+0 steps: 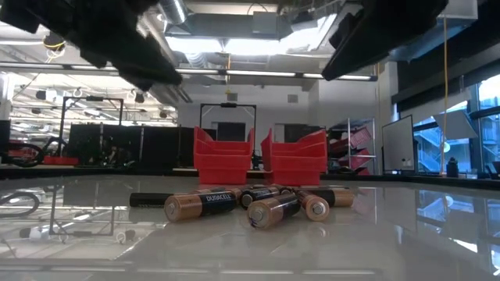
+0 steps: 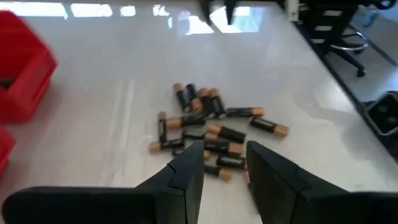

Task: Sort batteries
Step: Put the small black battery into the right red bin

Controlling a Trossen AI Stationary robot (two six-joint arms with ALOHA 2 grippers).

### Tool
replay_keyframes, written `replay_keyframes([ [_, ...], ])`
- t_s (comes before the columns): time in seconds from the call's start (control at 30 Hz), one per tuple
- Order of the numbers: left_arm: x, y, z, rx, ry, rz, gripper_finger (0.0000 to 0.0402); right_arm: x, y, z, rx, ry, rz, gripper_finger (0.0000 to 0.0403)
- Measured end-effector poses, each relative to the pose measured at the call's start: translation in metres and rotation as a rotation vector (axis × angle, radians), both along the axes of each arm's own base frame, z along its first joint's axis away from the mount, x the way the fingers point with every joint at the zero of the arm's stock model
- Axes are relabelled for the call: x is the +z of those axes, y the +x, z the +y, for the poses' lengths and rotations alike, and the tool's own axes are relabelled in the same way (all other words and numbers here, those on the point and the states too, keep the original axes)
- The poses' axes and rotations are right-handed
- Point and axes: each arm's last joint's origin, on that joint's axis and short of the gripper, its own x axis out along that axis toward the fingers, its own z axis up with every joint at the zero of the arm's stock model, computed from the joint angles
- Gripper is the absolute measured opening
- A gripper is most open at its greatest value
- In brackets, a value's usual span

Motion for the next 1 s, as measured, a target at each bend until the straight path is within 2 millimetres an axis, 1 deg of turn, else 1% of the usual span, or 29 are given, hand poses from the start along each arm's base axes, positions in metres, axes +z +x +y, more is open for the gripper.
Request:
replay_keyframes([
  [0.17, 0.005, 0.008, -0.011, -0.073, -0.004, 0.005, 0.0111, -0.002, -0.001, -0.001, -0.029, 0.013, 0.004, 0.0095],
  [0.27, 0.002, 0.017, -0.014, -0.084, 0.026, 0.074, 0.0111, -0.002, 0.0, -0.002, -0.044, -0.005, -0.004, 0.0095],
  [0.4, -0.013, 0.032, -0.019, -0.089, 0.084, 0.212, 0.0111, -0.002, 0.0, -0.002, -0.032, -0.056, -0.016, 0.0095],
  [0.5, -0.026, 0.041, -0.023, -0.12, 0.153, 0.289, 0.0111, -0.001, 0.0, -0.002, -0.017, -0.073, -0.018, 0.0095],
  [0.57, -0.033, 0.047, -0.026, -0.125, 0.167, 0.316, 0.0111, -0.001, 0.0, -0.002, -0.013, -0.077, -0.018, 0.0095],
  [0.67, -0.041, 0.051, -0.03, -0.135, 0.142, 0.339, 0.0111, -0.002, 0.0, -0.002, -0.012, -0.078, -0.017, 0.0095],
  [0.8, -0.053, 0.053, -0.036, -0.123, 0.09, 0.367, 0.0111, -0.002, -0.001, -0.002, -0.006, -0.076, -0.01, 0.0095],
  [1.0, -0.061, 0.054, -0.046, -0.118, 0.043, 0.363, 0.0111, -0.002, -0.001, -0.002, -0.004, -0.079, -0.01, 0.0095],
])
